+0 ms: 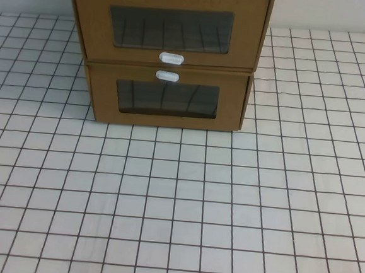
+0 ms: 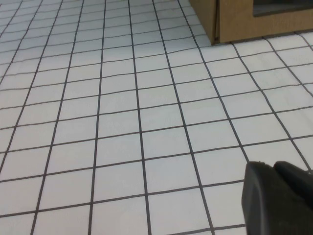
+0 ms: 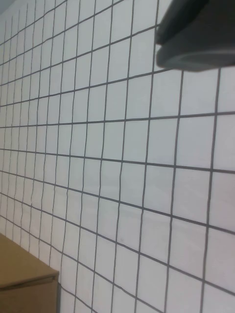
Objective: Open the shoe box
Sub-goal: 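Pull the top drawer of the cardboard box fully open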
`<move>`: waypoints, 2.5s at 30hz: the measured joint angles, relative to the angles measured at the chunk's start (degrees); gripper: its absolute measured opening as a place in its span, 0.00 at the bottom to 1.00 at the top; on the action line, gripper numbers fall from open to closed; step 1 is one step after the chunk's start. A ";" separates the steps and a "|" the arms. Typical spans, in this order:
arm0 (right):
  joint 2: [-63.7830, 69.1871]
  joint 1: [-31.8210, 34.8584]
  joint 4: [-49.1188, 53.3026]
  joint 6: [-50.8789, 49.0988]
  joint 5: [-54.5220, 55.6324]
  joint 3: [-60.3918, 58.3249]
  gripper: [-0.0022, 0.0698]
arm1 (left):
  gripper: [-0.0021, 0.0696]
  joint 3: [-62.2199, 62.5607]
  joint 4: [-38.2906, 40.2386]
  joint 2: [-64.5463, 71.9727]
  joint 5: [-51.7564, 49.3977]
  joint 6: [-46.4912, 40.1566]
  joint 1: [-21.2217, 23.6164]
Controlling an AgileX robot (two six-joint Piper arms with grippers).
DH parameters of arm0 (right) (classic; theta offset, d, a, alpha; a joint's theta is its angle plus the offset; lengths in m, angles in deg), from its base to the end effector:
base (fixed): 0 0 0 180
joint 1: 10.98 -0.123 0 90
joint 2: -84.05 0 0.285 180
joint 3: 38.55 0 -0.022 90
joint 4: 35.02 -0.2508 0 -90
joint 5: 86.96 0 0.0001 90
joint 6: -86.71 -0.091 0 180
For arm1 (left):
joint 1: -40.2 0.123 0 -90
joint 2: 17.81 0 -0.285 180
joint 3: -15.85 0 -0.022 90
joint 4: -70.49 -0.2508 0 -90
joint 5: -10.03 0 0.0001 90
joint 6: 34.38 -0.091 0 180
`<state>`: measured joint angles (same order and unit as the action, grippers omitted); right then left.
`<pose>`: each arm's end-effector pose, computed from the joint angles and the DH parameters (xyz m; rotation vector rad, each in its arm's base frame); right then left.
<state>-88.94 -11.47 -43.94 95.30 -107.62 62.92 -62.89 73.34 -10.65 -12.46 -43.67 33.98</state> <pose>0.0527 0.0054 0.1741 -0.0499 1.8488 0.0537 0.0516 -0.0074 0.1696 0.2250 1.8779 -0.0128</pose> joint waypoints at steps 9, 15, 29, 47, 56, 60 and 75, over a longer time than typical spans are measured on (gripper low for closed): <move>0.00 0.00 0.00 0.00 0.00 0.00 0.01 | 0.03 0.00 0.00 0.00 0.64 0.00 0.00; 0.00 0.00 0.00 0.00 0.00 0.00 0.01 | 0.03 0.00 0.00 0.00 0.76 0.00 0.00; 0.00 0.00 0.00 0.00 0.00 0.00 0.01 | 0.03 0.00 1.03 0.00 2.31 0.00 0.00; 0.00 0.00 0.00 0.00 0.00 0.00 0.01 | 0.03 0.00 29.84 0.00 17.11 10.09 0.00; 0.00 0.00 0.00 0.00 0.00 0.00 0.01 | 0.03 3.09 33.72 2.74 11.75 10.02 0.00; 0.00 0.00 0.00 0.00 0.00 0.00 0.01 | 0.03 12.44 31.14 11.25 2.65 5.73 0.00; 0.00 0.00 0.00 0.00 0.00 0.00 0.01 | 0.03 66.26 35.28 63.63 -24.57 -27.64 0.00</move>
<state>-88.94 -11.47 -43.94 95.30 -107.62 62.92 3.37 108.62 52.98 -37.03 -71.31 33.98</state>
